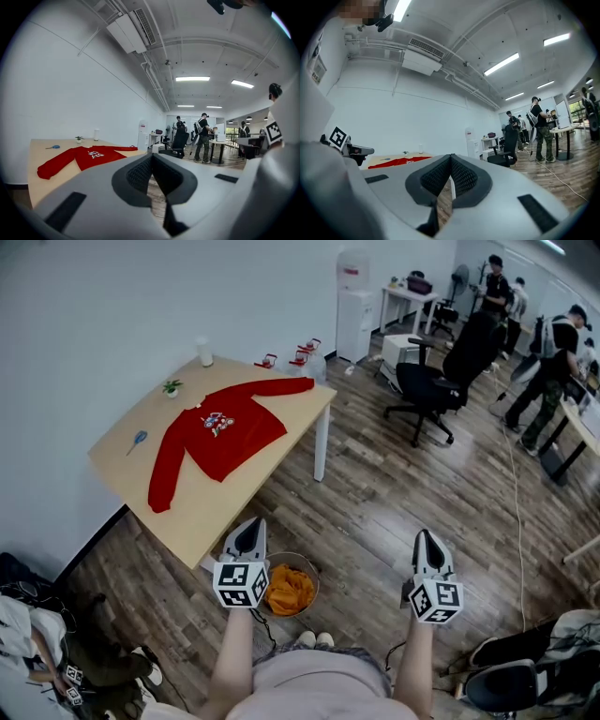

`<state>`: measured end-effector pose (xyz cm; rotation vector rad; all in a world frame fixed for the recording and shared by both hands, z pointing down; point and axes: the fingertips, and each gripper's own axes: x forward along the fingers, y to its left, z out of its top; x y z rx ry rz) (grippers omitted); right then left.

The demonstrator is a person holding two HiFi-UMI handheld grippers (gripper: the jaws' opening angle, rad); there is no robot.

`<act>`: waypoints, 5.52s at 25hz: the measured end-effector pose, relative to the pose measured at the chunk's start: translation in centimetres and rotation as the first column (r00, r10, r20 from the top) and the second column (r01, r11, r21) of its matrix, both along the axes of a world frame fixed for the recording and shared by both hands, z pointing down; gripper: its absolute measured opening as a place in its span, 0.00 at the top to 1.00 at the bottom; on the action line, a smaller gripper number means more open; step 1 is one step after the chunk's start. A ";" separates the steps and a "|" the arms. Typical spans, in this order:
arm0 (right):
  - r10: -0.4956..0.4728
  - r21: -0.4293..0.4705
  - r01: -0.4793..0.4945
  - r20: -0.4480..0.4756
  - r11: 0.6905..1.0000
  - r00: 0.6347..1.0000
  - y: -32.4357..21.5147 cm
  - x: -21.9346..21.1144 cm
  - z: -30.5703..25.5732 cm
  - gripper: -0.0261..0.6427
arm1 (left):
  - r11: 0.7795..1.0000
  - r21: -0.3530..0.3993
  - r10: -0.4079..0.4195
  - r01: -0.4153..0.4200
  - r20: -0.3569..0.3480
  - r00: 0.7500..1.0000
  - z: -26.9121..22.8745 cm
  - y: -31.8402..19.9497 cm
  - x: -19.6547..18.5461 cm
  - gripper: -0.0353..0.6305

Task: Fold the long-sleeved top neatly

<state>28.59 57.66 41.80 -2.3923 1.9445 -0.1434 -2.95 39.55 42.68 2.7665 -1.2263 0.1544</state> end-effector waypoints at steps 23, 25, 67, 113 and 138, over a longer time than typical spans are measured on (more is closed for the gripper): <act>-0.149 0.027 0.148 0.094 0.989 0.984 -2.9 -3.2 0.6 0.18 | 0.992 -0.009 0.129 -0.130 -0.072 0.989 0.5 -0.4 -1.2 0.30; -0.145 0.031 0.143 0.091 0.989 0.985 -3.2 -3.2 0.9 0.18 | 0.992 0.000 0.123 -0.123 -0.075 0.990 0.7 -0.8 -1.3 0.30; -0.700 -0.038 0.705 0.095 0.708 0.708 -52.4 6.8 3.1 0.18 | 0.874 -0.018 -0.486 0.486 -0.038 0.873 1.9 -28.5 6.6 0.29; -0.962 -0.111 0.963 0.092 0.247 0.258 -78.5 -22.8 4.1 0.22 | 0.586 -0.072 -0.809 0.807 -0.002 0.587 3.3 -44.7 -13.4 0.29; -0.987 -0.140 0.977 0.015 -0.158 -0.157 -77.5 -41.9 -0.2 0.26 | 0.204 -0.098 -0.976 0.974 0.058 0.210 3.9 -39.3 -25.9 0.29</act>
